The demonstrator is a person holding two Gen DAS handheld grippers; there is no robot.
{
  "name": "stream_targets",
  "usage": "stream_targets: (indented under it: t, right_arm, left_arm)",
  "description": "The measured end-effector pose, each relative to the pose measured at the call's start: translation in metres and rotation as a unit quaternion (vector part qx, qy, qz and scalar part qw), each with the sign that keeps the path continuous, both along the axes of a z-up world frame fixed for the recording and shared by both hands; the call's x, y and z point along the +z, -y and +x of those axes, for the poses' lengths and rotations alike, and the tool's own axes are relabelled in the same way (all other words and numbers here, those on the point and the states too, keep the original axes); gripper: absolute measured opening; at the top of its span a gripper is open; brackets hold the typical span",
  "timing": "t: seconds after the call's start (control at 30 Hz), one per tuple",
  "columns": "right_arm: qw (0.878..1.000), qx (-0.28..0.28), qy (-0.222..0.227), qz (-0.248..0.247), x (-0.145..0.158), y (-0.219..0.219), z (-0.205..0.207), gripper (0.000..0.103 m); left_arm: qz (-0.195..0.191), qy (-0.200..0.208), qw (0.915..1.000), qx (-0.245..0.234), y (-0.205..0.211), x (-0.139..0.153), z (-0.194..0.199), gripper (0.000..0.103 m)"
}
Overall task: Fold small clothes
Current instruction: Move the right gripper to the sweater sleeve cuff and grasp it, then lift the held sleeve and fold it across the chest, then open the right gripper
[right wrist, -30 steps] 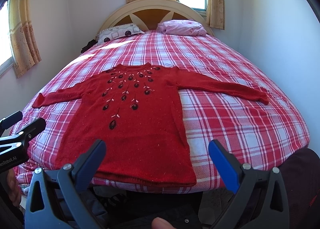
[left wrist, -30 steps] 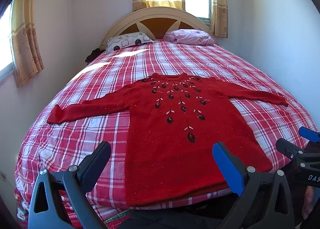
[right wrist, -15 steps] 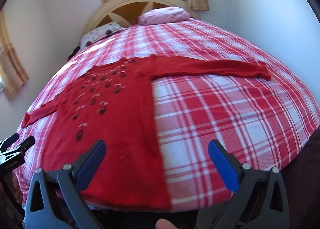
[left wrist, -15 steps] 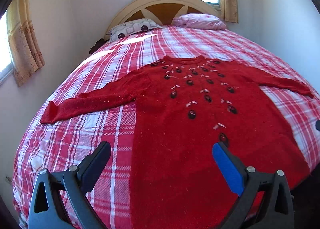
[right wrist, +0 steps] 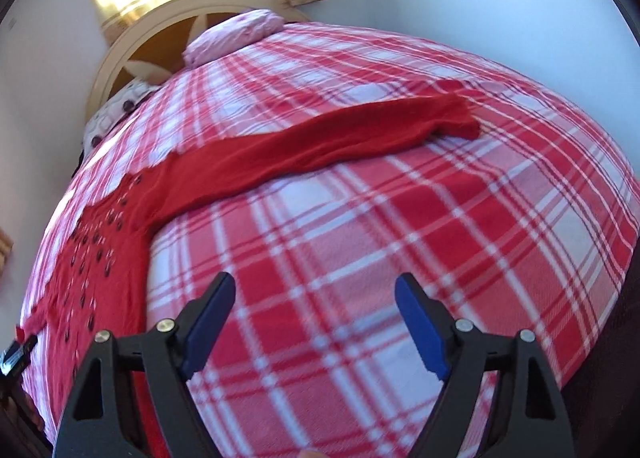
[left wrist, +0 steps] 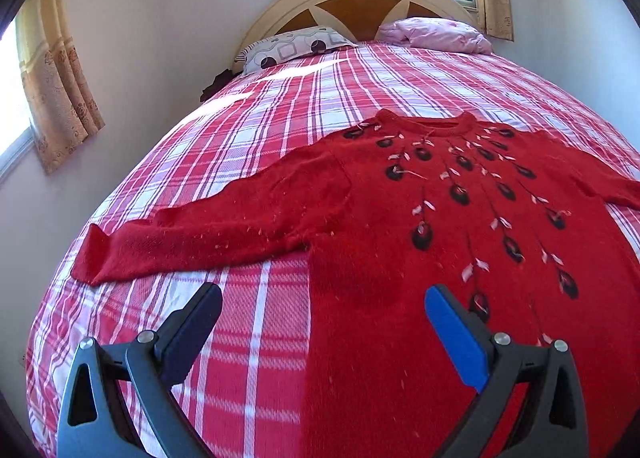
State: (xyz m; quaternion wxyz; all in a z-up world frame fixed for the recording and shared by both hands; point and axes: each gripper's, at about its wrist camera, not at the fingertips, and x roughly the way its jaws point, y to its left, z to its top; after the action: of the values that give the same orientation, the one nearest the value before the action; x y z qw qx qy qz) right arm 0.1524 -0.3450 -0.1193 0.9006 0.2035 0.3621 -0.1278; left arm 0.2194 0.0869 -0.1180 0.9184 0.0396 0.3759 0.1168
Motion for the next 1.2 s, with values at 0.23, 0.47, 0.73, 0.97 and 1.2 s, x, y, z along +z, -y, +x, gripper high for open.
stream_targets:
  t: [0.23,0.47,0.73,0.97,1.2]
  right_arm:
    - [0.996,-0.068,0.015,0.059,-0.007,0.074,0.018,0.073]
    - [0.984,-0.111,0.047,0.131,-0.012,0.124,0.043,0.067]
    - [0.977,-0.149,0.047,0.146,-0.015,0.156,0.065,0.045]
    - [0.981,-0.154,0.039,0.115,-0.008,0.16,0.076,0.011]
    - [0.992,-0.085,0.082,0.039,0.051,0.106,0.091,0.01]
  left_arm:
    - [-0.003,-0.007,0.9996,0.027,-0.023,-0.012,0.028,0.102]
    - [-0.013,-0.025,0.9989,0.037,-0.035,-0.03,0.041,0.102]
    - [-0.03,-0.034,0.9983,0.037,-0.038,-0.04,0.044,0.102]
    - [-0.041,-0.033,0.9982,0.028,-0.038,-0.042,0.043,0.102]
    - [-0.077,-0.028,0.9966,0.013,-0.042,-0.042,0.04,0.102]
